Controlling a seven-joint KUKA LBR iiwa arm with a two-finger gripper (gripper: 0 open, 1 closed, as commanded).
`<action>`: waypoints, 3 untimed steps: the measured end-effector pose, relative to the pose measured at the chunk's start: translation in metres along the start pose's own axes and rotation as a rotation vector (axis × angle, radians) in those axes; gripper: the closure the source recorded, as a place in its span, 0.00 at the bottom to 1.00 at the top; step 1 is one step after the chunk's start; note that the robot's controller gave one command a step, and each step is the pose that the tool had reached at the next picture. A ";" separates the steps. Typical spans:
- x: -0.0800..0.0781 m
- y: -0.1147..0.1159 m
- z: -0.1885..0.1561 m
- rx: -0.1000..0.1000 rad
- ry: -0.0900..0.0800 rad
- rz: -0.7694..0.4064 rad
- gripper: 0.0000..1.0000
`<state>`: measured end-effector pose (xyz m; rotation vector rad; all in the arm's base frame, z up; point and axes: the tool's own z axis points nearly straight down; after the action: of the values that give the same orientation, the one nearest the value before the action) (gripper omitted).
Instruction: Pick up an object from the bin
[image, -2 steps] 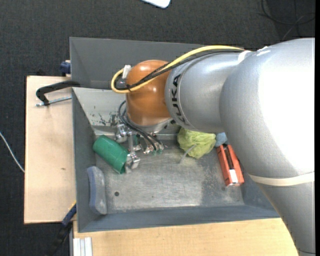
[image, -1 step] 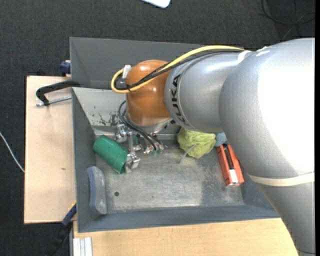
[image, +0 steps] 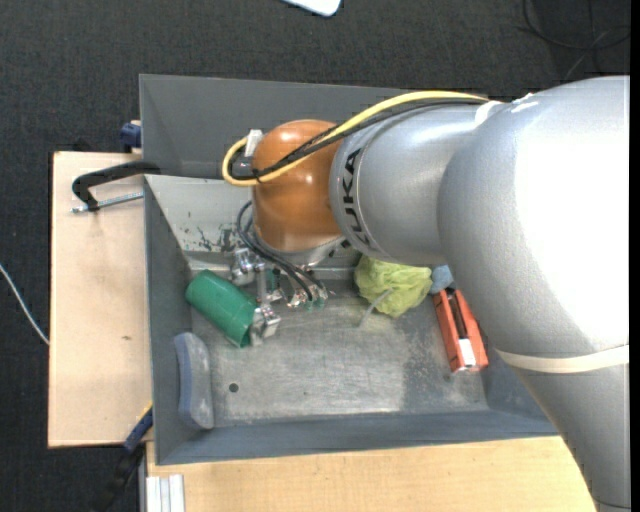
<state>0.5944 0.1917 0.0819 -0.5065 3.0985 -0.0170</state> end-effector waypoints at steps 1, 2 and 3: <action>0.000 0.000 0.000 0.001 0.000 0.000 1.00; 0.000 -0.001 0.000 0.001 0.000 0.000 1.00; 0.000 -0.001 0.000 0.001 0.000 0.001 1.00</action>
Offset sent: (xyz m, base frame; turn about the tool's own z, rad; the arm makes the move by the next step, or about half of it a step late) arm 0.0000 0.0000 0.0000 0.0000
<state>0.5948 0.1910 0.0822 -0.5056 3.0982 -0.0183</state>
